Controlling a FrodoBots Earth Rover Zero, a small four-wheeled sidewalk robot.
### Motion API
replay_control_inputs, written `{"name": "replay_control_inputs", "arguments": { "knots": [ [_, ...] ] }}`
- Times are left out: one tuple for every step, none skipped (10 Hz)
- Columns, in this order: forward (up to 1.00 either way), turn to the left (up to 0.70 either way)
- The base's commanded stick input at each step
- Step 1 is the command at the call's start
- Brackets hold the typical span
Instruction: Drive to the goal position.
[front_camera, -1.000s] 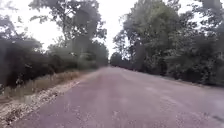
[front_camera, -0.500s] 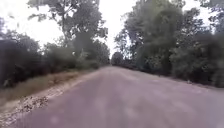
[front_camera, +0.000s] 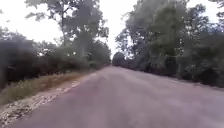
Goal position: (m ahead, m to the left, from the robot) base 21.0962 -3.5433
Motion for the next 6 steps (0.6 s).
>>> {"name": "replay_control_inputs", "arguments": {
  "knots": [
    [1.0, 0.0],
    [1.0, 0.0],
    [1.0, 0.0],
    [1.0, 0.0],
    [1.0, 0.0],
    [1.0, 0.0]
  ]
}}
